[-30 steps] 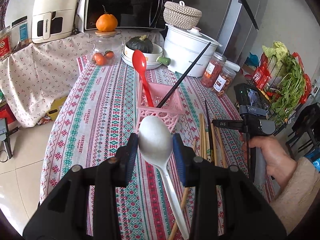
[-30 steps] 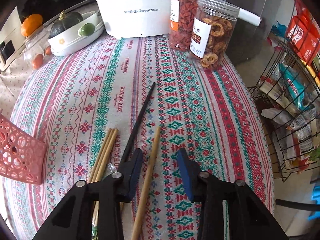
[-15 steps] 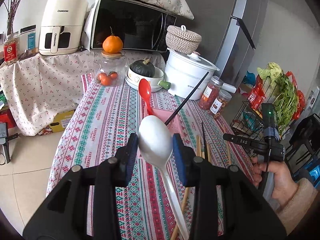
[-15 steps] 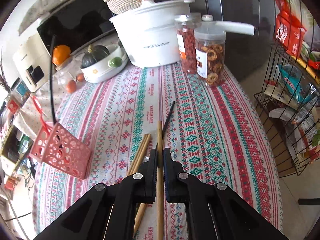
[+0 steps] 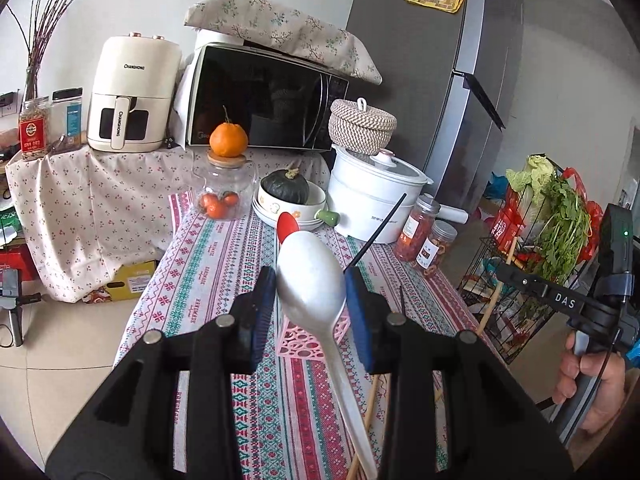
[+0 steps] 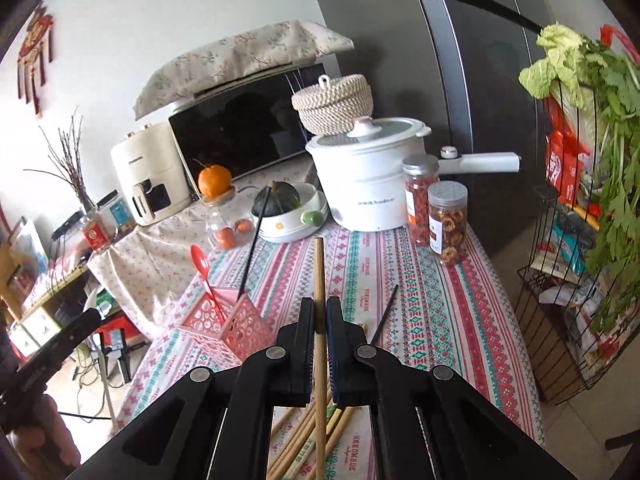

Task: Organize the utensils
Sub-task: 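Lower the white spoon into the basket with the left gripper while the right gripper carries the chopstick over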

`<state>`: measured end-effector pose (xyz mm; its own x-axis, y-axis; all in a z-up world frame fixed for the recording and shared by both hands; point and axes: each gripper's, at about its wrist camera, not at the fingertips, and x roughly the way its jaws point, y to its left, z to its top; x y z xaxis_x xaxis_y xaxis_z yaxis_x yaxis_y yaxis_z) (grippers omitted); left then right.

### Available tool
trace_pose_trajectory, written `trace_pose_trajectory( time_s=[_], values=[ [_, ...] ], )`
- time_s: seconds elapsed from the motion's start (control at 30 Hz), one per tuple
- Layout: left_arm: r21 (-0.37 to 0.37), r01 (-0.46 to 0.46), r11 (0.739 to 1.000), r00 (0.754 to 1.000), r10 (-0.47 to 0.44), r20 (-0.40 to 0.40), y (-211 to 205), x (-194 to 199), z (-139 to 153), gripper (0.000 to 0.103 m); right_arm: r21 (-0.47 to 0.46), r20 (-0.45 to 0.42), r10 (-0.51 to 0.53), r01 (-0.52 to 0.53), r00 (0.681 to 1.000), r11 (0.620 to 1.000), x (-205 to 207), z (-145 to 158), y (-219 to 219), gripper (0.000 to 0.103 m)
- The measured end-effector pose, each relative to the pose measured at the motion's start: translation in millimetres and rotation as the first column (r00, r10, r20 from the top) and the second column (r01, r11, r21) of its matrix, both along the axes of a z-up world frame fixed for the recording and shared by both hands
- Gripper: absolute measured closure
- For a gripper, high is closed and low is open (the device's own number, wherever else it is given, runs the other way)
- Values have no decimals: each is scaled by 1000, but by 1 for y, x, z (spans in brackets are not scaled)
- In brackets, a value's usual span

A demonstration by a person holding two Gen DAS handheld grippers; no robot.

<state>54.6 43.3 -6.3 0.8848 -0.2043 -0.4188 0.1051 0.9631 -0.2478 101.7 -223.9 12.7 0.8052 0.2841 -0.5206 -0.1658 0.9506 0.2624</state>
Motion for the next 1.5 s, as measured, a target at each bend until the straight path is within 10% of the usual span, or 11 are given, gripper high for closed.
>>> trace_pose_trajectory(
  time_s=[0.4,0.83,1.5],
  values=[
    [85,-79,993,954,51,297,-16,29,32,65,-17,163,70,-69,984,998,-12,54,24,97],
    [201,-207,957,913,116,390,-35,84,-16,65,-22,174,78,-75,982,997,8,57,33,97],
    [196,-126,973,992,130,-6,1,67,-12,28,60,250,71,-89,966,994,17,83,52,97]
  ],
)
